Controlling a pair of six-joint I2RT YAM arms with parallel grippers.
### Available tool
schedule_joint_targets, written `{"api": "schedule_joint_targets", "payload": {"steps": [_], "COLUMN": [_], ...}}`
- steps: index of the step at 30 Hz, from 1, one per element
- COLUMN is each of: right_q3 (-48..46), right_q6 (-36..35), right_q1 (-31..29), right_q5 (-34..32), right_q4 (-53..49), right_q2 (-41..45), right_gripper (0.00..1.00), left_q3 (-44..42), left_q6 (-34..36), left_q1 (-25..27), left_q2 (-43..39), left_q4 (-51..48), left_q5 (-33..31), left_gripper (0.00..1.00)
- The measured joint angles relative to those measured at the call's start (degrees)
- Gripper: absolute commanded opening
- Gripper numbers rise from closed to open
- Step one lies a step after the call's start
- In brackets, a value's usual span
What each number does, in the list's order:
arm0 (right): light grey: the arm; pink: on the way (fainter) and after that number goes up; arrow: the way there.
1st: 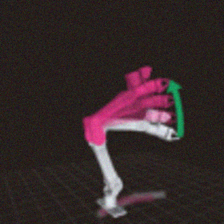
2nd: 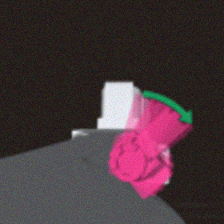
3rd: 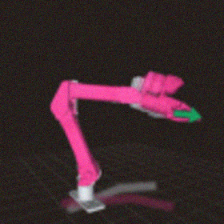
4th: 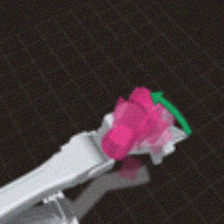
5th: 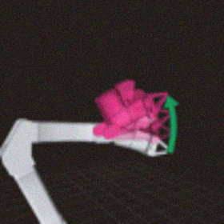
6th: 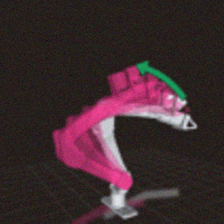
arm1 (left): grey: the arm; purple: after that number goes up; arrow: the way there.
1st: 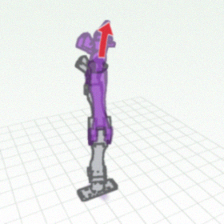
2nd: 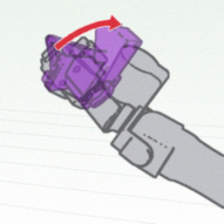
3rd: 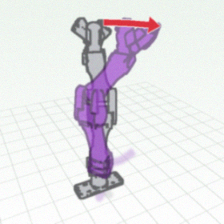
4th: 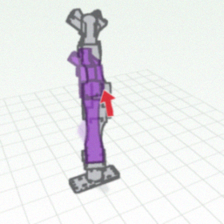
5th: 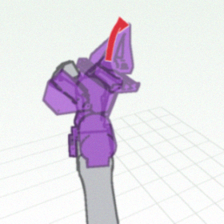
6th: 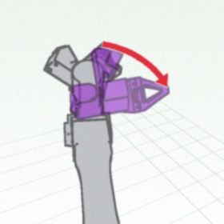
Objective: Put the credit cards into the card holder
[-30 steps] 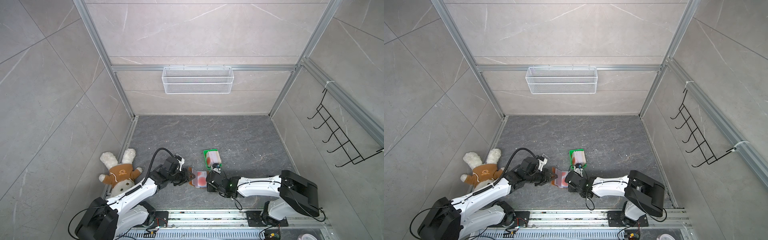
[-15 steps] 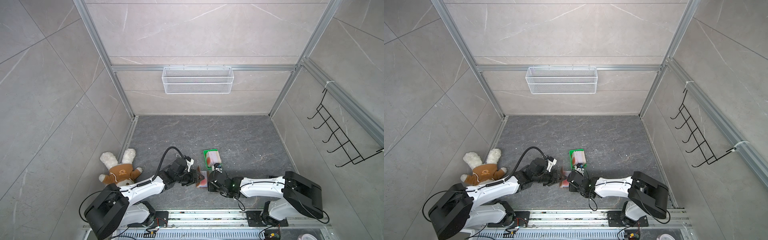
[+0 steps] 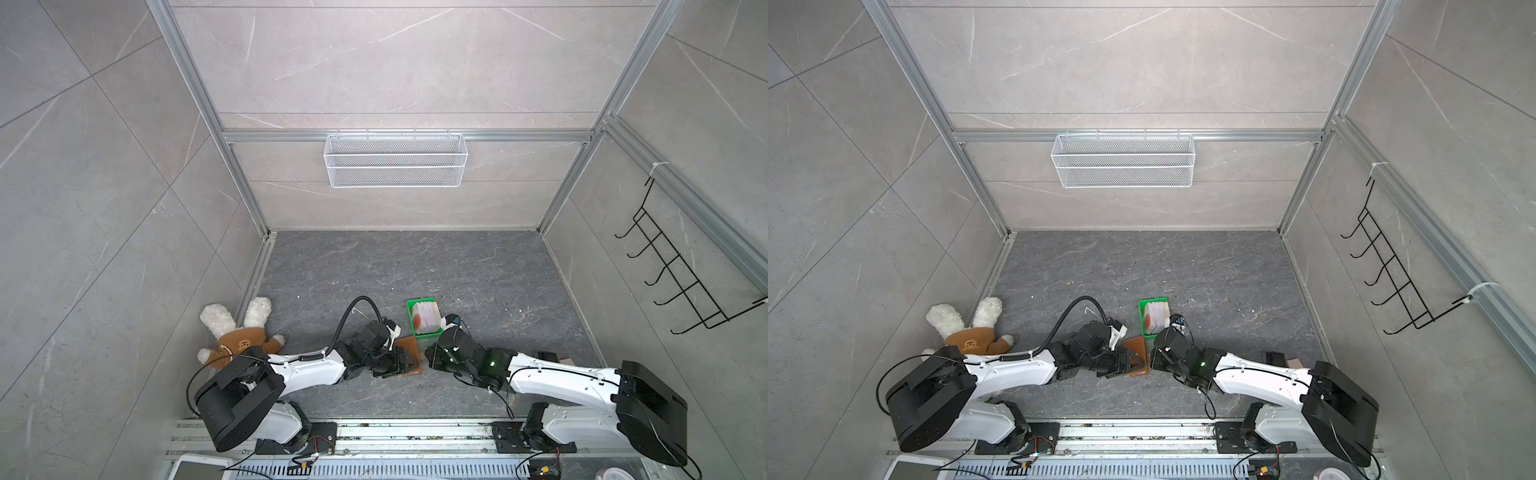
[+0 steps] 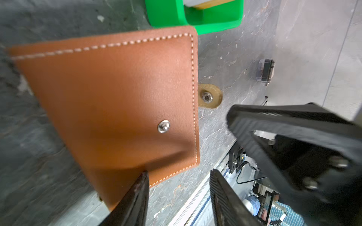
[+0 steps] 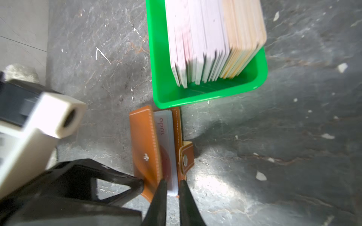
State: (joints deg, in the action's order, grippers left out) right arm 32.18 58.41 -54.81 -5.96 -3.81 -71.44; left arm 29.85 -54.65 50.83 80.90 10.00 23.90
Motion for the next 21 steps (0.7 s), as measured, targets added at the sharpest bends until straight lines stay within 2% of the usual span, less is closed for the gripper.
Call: {"api": "schedule_joint_targets", "payload": {"steps": [9, 21], "right_q3": [1.7, 5.3], "right_q6": [-3.8, -7.3], "right_q1": [2.4, 4.0], "right_q5": [3.0, 4.3], "right_q4": [-4.1, -5.6], "right_q2": [-1.0, -6.4], "right_gripper": [0.24, 0.23], "left_q3": [0.3, 0.7], "left_q6": [0.0, -0.1], "left_q1": [0.2, 0.3], "left_q2": [2.4, 3.5], "left_q4": [0.2, 0.8], "left_q5": [-1.6, -1.7], "left_gripper": [0.40, 0.38]}}
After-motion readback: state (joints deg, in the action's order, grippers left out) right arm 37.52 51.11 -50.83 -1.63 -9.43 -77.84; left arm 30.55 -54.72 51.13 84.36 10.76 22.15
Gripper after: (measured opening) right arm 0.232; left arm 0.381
